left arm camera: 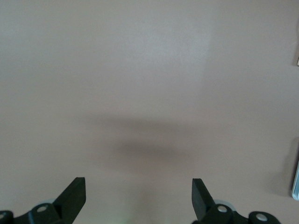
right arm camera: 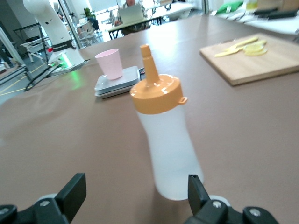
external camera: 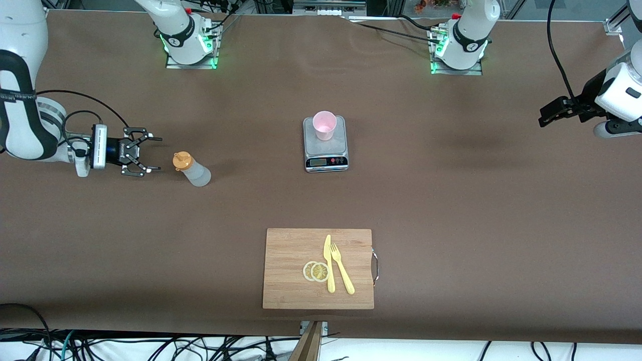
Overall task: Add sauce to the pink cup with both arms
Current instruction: 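Grasp the white squeeze bottle with the right gripper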
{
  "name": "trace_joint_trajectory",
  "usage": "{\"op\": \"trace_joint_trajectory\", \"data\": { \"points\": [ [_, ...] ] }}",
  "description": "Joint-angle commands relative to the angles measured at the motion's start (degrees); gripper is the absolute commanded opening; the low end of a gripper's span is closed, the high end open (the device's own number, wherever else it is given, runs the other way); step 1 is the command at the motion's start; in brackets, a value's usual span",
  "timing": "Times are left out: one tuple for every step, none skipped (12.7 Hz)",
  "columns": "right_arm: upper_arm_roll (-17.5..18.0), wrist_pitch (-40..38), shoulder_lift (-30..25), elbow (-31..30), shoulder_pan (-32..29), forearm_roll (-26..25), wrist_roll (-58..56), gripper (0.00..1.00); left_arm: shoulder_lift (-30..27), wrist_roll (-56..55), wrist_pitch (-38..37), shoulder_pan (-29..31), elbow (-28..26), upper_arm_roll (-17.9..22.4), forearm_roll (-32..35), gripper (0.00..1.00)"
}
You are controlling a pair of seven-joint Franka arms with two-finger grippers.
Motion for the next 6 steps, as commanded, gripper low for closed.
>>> {"op": "trace_joint_trajectory", "data": {
  "points": [
    [0.23, -3.27, 4.02, 0.76, -1.11, 5.97, -7.85, 0.97, -0.02, -1.19, -2.83, -0.41, 2.41, -0.05, 1.68, 1.00],
    [0.32, -3.81, 5.35, 0.85, -1.03, 7.21, -9.61, 0.97, -0.02, -1.10, -2.92, -0.50, 2.41, -0.05, 1.68, 1.00],
    [0.50, -4.07, 6.14, 0.94, -0.76, 8.18, -10.85, 0.97, -0.02, -1.10, -2.92, -0.50, 2.41, -0.05, 1.68, 1.00],
    [0.85, -4.08, 6.58, 1.03, -0.76, 9.32, -11.64, 0.97, -0.02, -1.10, -3.01, -0.59, 2.50, -0.05, 1.68, 1.00],
    [0.85, -4.08, 6.76, 1.46, -0.67, 10.55, -12.00, 0.97, 0.15, -1.10, -3.01, -0.67, 2.59, 0.04, 1.68, 1.00],
    [0.94, -4.16, 7.03, 1.73, -0.59, 10.91, -12.26, 0.97, 0.15, -1.10, -3.01, -0.68, 2.59, 0.04, 1.68, 1.00]
  ]
}}
